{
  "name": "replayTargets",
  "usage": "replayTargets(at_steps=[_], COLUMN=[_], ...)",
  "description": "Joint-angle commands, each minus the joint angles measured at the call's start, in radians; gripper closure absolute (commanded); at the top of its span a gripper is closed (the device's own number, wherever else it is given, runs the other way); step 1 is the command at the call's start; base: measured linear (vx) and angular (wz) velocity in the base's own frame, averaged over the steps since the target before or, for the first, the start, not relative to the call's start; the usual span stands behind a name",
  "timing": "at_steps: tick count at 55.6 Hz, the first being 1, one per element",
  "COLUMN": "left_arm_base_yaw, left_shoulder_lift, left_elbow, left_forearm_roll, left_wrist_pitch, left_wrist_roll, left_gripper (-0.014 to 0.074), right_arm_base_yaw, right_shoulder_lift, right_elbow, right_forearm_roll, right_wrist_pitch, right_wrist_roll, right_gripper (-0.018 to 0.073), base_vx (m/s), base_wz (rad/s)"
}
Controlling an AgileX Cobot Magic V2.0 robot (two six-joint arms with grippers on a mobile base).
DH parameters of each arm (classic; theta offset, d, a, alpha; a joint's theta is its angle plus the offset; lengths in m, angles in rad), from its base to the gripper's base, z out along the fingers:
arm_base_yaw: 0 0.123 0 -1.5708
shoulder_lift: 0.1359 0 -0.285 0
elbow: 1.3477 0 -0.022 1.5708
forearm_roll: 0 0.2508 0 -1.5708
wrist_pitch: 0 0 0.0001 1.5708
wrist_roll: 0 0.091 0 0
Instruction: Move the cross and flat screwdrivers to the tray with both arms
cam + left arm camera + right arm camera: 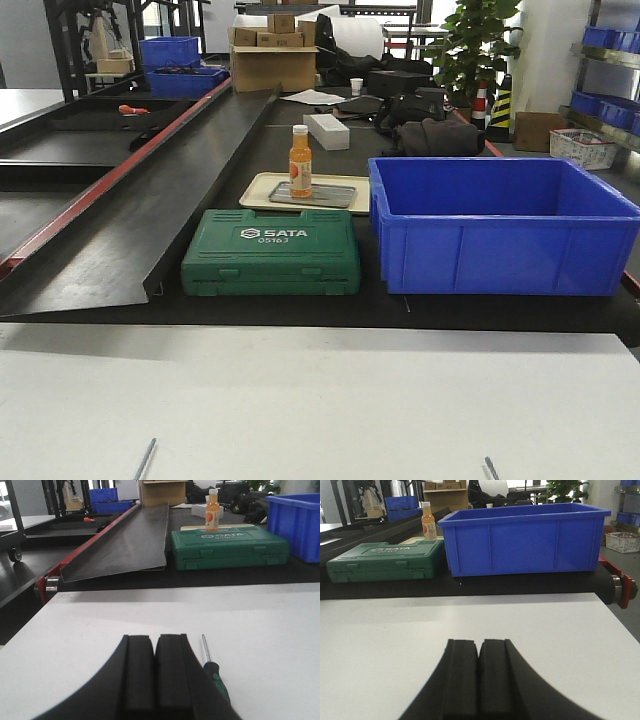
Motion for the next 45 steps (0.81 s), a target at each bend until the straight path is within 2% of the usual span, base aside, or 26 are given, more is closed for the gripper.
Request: replayTargets(at_steps=[1,6,8,11,19,30,37,45], left_arm_base_yaw=[-0.004,-0.004,-0.004,-0.004,-0.004,-0.004,-0.004,-0.004], left_shoulder_lift=[-0.002,-0.002,-0.002,-0.002,0.059,0.372,0.593,0.754], left_elbow=[-0.03,-0.033,-0.041,-0.075,-0.276,-0.632,-0.796,-0.841], left_forearm_roll=[-0.002,-0.005,-0.025,-0.049,-0.049,-0.046,-0.046,-0.046], left_wrist_pitch=[-0.138,-0.279,-0.339,-0.357,-0.249,-0.118,0.0,0.027], left_wrist_roll=[-0.006,-0.016,-0.048,-0.102,-0.126,-0.104,-0.104,-0.103], left_gripper=[0.0596,0.0596,0.0596,0.0596,0.0596,0.0596,0.0596,0.0596], right_arm_base_yaw=[-0.007,-0.007,-0.007,-0.007,-0.007,-0.007,-0.007,-0.007], right_shoulder_lift=[-0.005,-0.005,-0.005,-0.005,0.07,0.404,0.62,0.795], right_elbow=[0.007,-0.013,-0.034,-0.077,-0.308,-0.649,-0.757,-0.8], right_forearm_roll=[-0.005,-0.005,-0.005,-0.005,-0.005,-0.009,-0.009,-0.009], right_wrist_pitch=[-0.136,-0.194,-0.206,-0.207,-0.166,-0.059,-0.04,-0.045], right_wrist_roll=[-0.002,-0.002,-0.002,-0.002,-0.002,-0.01,-0.01,-0.01], right_gripper=[0.0567,0.0567,0.0567,0.0567,0.0567,0.0567,0.0567,0.0567], base_vx=[0.0,0.0,0.0,0.0,0.0,0.0,0.0,0.0], base_wz=[0.0,0.0,0.0,0.0,0.0,0.0,0.0,0.0])
